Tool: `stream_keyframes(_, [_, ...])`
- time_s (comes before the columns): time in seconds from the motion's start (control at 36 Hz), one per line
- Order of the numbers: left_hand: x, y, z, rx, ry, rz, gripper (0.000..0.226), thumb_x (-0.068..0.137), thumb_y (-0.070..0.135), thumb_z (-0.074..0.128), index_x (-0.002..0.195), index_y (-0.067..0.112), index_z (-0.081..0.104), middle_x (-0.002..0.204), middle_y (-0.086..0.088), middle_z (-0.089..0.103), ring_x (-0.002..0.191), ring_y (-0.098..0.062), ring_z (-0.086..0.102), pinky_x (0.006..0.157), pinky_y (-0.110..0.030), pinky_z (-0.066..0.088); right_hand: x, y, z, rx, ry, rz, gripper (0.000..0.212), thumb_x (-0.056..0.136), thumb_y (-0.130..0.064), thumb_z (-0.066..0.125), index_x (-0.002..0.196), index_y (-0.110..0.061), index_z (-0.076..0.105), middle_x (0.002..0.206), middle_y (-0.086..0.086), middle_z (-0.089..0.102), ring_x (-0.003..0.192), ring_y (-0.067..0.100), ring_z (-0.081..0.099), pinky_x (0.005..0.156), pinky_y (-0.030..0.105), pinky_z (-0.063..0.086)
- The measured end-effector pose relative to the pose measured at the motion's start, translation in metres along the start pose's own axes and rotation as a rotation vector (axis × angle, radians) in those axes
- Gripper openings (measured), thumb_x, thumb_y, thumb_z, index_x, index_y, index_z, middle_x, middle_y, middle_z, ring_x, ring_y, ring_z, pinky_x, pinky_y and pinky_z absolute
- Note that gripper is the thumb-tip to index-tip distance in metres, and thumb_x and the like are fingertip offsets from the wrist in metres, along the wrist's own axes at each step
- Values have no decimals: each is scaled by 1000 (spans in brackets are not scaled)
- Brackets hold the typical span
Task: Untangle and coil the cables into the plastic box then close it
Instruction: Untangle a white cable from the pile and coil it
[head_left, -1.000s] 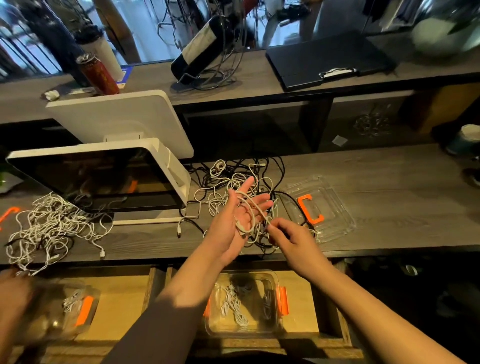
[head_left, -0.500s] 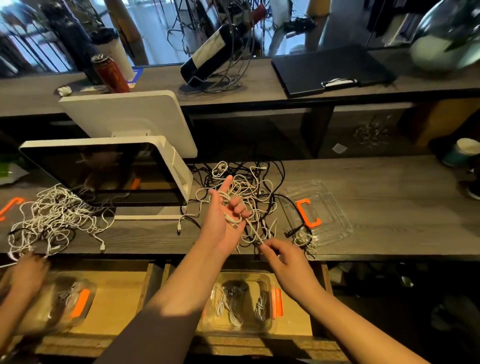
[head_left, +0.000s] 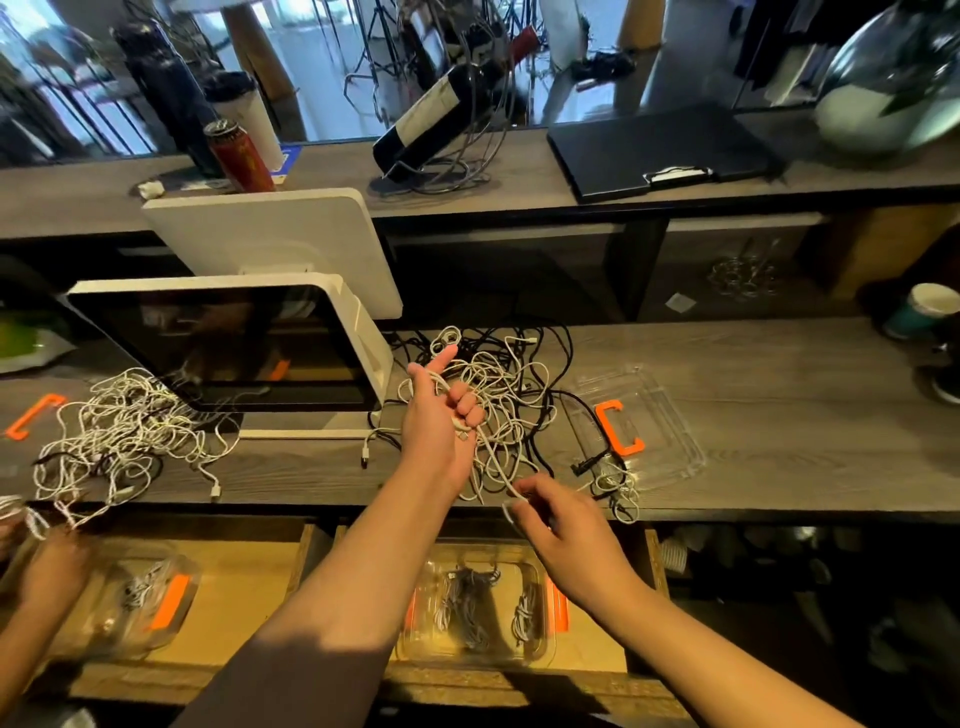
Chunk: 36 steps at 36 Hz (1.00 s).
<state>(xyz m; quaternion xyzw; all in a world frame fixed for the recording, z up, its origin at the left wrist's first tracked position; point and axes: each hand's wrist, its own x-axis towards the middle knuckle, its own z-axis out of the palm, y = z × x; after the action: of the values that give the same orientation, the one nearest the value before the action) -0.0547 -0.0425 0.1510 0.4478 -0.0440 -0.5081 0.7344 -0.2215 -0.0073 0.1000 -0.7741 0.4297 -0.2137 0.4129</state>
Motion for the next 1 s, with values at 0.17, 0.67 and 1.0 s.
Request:
stream_keyframes(0.17, [-6,3,1,313,8,154,52,107,51,28,121,17,64,60,8,32,52,-6,26,48,-22,22,-2,-10,3,-70,-76,-80,26,102,-33,52,123,-25,65,105,-8,71,95,4,63,86,27,50])
stream_keyframes(0.67, [-22,0,-12,1271,-521,-477,71,94,72,36,119,12,68,104,-8,73,91,-15,66,81,-27,52,14,-22,-26,-4,159,-229,26,89,-47,63,95,-22,60,76,-17,58,70,-1,55,64,17,44])
stream_keyframes(1.0, [-33,2,-11,1072,-843,-735,87,93,79,24,123,8,65,68,3,48,53,-5,34,45,-14,31,44,-9,-67,-70,149,-133,31,77,-45,78,77,-17,62,60,-9,54,58,10,50,55,28,39])
